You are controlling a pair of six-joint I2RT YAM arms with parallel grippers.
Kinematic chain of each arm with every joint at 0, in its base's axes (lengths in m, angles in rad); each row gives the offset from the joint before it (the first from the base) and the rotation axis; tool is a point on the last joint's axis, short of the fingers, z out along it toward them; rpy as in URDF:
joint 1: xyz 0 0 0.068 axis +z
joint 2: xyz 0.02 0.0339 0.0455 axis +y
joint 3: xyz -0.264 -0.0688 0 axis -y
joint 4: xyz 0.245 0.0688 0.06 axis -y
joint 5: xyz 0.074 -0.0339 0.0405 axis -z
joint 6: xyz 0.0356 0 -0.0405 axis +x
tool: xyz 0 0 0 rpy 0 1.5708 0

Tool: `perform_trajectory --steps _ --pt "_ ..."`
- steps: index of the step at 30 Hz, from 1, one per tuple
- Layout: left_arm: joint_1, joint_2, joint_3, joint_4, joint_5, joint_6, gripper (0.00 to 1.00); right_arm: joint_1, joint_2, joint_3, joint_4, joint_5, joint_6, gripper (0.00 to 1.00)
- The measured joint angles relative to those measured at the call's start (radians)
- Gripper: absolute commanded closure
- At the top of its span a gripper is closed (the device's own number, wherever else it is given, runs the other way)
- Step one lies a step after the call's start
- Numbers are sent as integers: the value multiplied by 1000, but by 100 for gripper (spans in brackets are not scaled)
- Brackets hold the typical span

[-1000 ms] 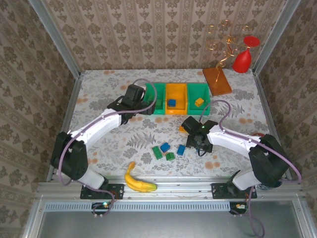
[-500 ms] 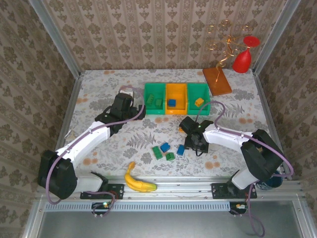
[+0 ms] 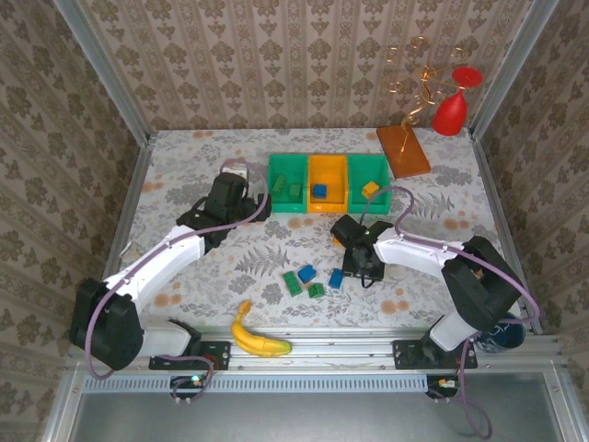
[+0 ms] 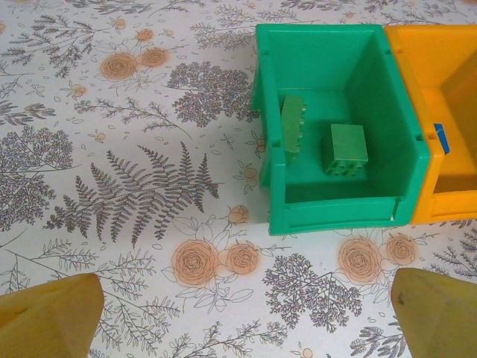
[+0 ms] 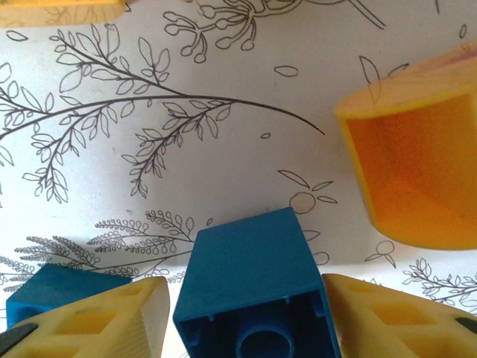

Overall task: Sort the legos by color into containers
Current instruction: Pick up the lego from the bottom-center of the table.

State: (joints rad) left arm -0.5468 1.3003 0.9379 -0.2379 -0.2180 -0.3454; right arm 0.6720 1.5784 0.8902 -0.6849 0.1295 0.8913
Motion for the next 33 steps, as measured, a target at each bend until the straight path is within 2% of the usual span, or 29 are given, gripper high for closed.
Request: perform_trajectory --steps 10,15,24,27,33 --pt "0 0 -2 0 2 -3 0 -17 21 29 -8 41 -24 45" --pt "5 0 -2 0 5 -7 0 -24 23 29 -14 46 -34 52" --pt "5 0 -2 0 8 -14 0 -24 40 42 -10 23 -55 74" --pt "5 0 -2 0 6 -14 0 -24 40 56 -16 19 -56 77" --pt "12 -10 -27 4 -20 -22 0 -24 40 171 -53 31 -88 78"
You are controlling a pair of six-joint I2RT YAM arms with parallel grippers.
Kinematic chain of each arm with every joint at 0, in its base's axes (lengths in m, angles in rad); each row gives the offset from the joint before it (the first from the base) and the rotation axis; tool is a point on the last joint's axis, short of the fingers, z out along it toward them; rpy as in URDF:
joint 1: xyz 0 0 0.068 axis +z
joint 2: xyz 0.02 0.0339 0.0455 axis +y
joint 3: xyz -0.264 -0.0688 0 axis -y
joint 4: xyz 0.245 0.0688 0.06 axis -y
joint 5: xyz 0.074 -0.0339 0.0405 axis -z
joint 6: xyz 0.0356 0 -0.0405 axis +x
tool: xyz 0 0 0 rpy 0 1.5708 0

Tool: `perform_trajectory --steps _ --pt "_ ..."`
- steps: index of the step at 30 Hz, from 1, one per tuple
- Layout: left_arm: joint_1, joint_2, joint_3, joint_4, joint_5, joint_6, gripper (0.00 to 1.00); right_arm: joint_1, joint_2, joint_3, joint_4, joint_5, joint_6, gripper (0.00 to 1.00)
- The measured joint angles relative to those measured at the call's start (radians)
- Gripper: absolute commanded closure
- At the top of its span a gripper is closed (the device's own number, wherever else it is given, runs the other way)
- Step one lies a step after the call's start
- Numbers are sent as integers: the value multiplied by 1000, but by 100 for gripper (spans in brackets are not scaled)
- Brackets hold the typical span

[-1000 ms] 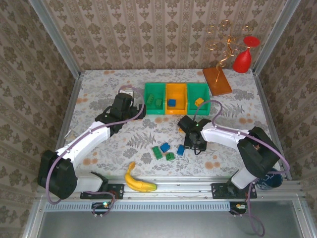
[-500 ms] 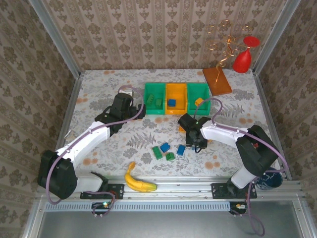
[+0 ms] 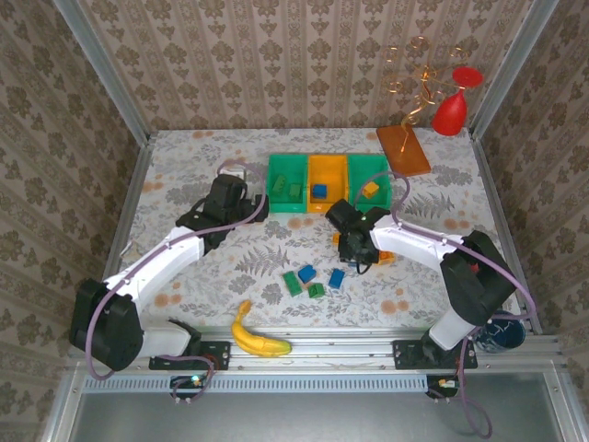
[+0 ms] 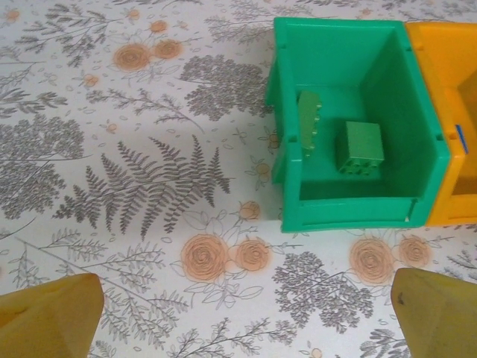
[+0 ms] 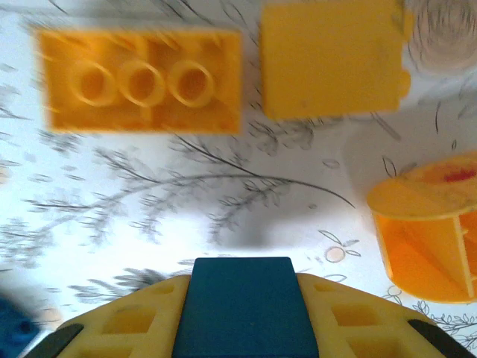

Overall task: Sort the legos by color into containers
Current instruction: Pick up the lego from the bottom-center of the table, then move the container to the top-center of the table.

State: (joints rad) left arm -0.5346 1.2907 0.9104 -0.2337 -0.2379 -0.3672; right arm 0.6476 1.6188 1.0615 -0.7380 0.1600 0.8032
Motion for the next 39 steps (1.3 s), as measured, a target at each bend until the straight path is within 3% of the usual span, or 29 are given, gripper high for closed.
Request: perform_trajectory --steps 7,20,39 --pt "14 -64 -56 4 -31 -23 0 0 63 244 -30 86 -90 78" --pt "22 -113 -93 2 -36 -47 0 -49 410 707 -33 205 -307 78" --pt "29 -117 -99 2 -36 -49 0 -129 630 900 -49 147 -391 79"
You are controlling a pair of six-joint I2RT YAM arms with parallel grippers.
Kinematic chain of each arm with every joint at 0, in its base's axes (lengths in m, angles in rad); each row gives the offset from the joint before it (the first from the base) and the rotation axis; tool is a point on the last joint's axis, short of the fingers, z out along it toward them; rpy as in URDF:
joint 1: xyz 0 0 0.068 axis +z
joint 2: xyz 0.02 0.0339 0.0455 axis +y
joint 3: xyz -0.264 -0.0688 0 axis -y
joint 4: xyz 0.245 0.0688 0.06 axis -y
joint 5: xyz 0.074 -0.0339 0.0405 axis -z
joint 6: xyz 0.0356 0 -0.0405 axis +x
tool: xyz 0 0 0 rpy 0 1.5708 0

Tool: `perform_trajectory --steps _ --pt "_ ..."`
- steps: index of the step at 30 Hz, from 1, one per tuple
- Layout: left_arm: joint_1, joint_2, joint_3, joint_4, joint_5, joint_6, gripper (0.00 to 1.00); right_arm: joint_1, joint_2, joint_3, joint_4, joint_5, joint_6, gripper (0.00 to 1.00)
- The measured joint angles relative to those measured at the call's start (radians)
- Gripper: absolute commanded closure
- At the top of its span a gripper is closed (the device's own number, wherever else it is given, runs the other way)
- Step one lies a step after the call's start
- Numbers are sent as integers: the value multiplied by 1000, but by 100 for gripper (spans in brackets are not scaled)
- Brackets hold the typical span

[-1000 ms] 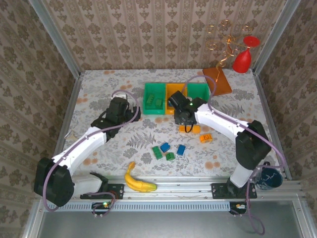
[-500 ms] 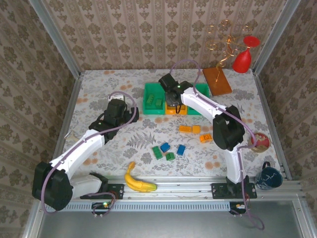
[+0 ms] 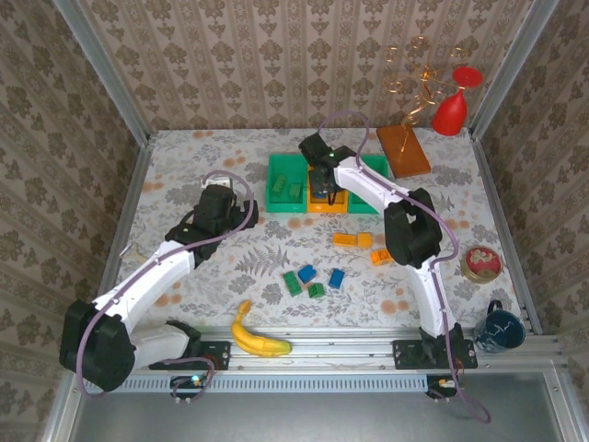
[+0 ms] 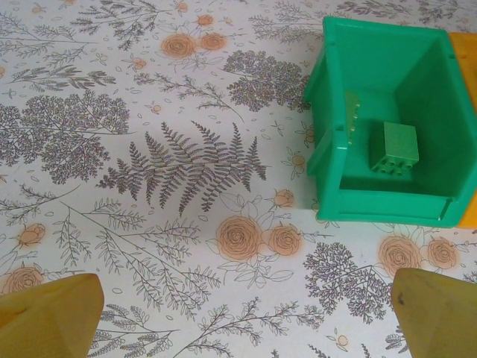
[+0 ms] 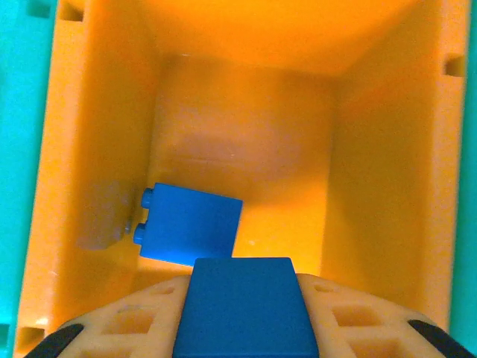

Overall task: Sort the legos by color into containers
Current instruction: Move the container to the top-center of the table.

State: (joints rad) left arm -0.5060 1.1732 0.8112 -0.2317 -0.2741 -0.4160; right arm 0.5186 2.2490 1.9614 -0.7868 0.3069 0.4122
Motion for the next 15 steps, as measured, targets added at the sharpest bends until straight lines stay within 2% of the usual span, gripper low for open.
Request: perform_trajectory --steps 15 --pt "4 5 0 1 0 -1 0 0 23 3 0 -62 -25 79"
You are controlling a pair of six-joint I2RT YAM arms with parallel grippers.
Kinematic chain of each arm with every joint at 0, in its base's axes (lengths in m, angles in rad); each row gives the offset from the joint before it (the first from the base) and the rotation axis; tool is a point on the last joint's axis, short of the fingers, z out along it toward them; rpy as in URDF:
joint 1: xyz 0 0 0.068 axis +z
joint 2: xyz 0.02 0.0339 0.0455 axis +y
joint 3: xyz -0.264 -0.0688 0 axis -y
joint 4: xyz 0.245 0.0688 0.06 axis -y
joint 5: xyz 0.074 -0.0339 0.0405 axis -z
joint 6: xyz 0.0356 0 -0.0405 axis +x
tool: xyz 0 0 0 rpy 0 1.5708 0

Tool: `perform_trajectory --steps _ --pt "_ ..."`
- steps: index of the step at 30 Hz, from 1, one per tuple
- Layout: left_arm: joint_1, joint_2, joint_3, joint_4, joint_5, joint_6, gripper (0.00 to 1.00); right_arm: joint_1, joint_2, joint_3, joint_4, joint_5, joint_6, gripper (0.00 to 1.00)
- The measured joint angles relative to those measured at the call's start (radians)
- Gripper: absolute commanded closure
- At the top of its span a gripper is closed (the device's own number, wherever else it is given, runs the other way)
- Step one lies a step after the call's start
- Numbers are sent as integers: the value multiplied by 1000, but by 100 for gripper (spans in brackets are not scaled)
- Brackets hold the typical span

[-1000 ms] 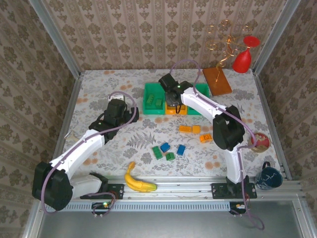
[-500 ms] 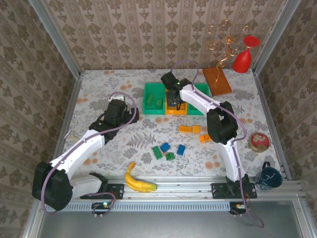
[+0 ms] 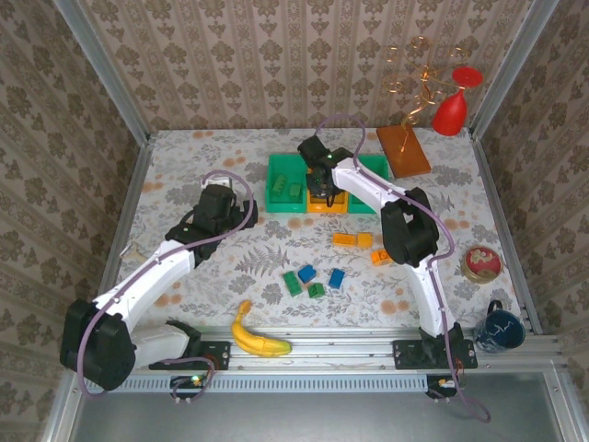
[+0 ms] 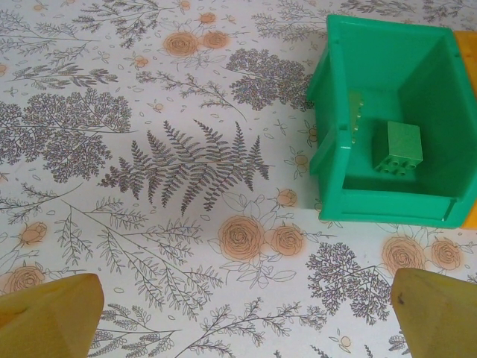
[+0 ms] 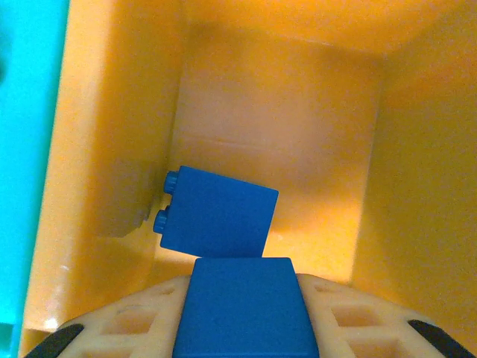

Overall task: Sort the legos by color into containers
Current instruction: Move the container to the top-center of the table.

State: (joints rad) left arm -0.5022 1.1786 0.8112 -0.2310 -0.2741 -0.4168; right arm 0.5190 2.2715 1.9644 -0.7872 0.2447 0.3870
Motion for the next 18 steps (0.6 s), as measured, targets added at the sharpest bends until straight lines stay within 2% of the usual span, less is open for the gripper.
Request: perform_trajectory --steps 18 --pt "0 16 0 1 1 -10 0 3 -49 -145 20 -20 -23 79"
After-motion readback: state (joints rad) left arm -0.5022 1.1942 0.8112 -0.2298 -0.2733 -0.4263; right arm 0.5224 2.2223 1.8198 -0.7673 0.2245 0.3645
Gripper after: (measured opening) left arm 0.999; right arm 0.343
